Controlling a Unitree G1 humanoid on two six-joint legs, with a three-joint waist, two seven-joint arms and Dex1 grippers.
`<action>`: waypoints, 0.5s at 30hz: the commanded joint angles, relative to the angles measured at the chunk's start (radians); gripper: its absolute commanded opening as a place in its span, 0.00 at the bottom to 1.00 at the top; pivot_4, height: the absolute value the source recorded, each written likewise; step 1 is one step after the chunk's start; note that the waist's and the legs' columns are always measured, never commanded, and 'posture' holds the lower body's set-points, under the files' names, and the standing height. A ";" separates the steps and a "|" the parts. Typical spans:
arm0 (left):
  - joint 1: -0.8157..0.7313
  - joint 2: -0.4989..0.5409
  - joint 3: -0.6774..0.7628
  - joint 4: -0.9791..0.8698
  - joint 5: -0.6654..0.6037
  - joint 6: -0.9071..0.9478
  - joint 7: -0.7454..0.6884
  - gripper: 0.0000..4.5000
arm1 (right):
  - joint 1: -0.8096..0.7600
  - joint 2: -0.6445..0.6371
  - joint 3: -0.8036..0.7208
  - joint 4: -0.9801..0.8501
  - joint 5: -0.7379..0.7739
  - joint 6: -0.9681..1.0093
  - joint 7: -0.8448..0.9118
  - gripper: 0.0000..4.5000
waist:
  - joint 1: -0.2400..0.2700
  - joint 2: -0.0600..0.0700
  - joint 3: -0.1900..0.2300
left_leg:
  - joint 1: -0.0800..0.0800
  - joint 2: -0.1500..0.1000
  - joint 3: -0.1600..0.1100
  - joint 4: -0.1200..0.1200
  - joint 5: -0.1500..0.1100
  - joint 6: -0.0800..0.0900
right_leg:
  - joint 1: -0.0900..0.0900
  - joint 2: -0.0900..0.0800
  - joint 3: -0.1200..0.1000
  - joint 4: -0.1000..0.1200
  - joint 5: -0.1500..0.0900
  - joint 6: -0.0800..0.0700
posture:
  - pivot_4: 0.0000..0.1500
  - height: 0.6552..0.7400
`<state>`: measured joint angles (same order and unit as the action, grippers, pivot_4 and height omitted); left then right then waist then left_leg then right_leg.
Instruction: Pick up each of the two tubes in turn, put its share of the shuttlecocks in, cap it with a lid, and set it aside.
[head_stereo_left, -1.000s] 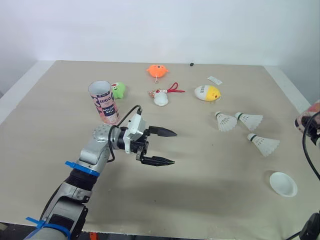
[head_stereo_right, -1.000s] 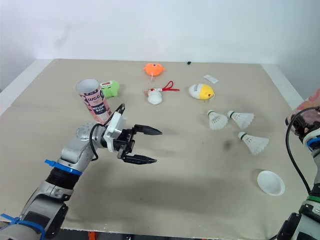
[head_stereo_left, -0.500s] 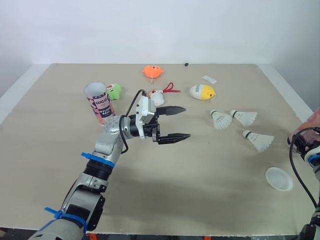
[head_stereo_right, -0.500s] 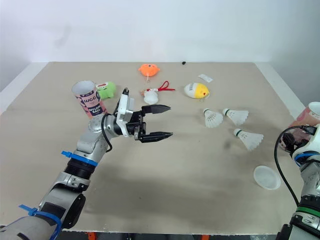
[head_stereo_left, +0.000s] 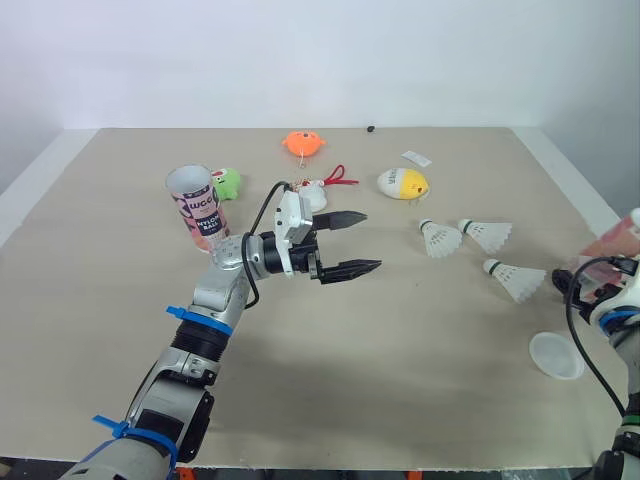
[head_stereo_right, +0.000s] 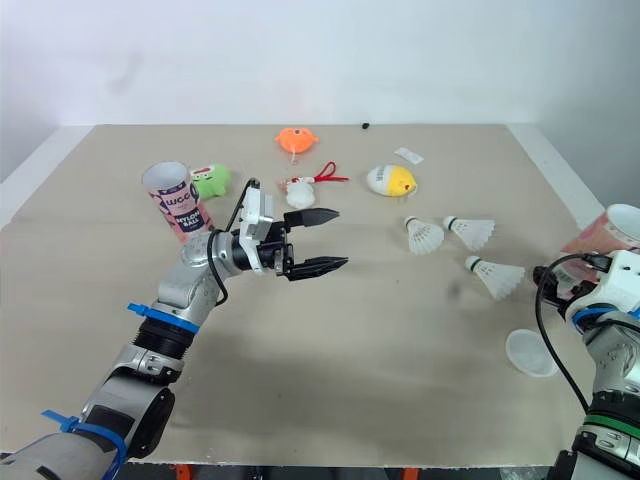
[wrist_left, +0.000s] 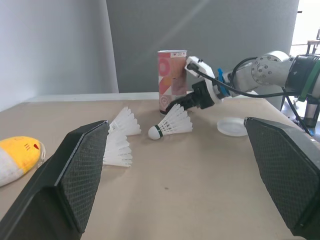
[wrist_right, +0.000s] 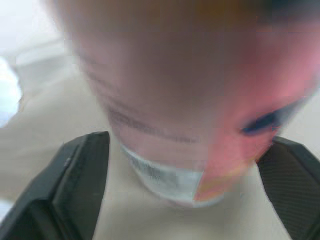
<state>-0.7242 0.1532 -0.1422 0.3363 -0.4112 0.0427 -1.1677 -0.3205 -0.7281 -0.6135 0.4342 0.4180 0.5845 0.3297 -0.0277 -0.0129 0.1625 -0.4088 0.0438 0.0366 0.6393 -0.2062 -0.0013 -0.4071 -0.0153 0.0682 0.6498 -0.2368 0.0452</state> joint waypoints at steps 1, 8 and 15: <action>0.000 0.001 0.006 -0.025 -0.004 -0.004 -0.011 1.00 | -0.011 -0.039 -0.026 -0.041 0.017 0.005 0.011 0.99 | 0.000 0.000 0.000 | 0.000 0.000 0.000 0.000 0.000 0.000 | 0.000 0.000 0.000 0.000 0.000 0.000 | 1.00 1.00; -0.001 0.006 0.014 -0.019 -0.003 -0.006 -0.018 1.00 | 0.000 -0.072 -0.027 -0.028 0.013 -0.003 0.027 0.99 | 0.000 0.000 0.000 | 0.000 -0.001 0.002 0.000 0.000 0.000 | 0.000 0.000 0.003 -0.002 0.000 0.002 | 1.00 1.00; -0.003 0.015 0.018 -0.022 -0.007 -0.005 -0.024 1.00 | 0.054 -0.098 -0.030 -0.074 0.031 0.018 0.094 0.99 | 0.001 0.000 0.000 | 0.000 -0.001 0.002 0.000 0.000 0.000 | 0.000 0.000 0.003 -0.002 0.000 0.002 | 1.00 1.00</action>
<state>-0.7195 0.1685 -0.1410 0.3363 -0.4110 0.0440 -1.1874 -0.2663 -0.7957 -0.6170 0.4076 0.4321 0.6032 0.4032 -0.0270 -0.0130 0.1626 -0.4093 0.0429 0.0388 0.6392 -0.2066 -0.0009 -0.4072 -0.0156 0.0715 0.6480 -0.2368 0.0476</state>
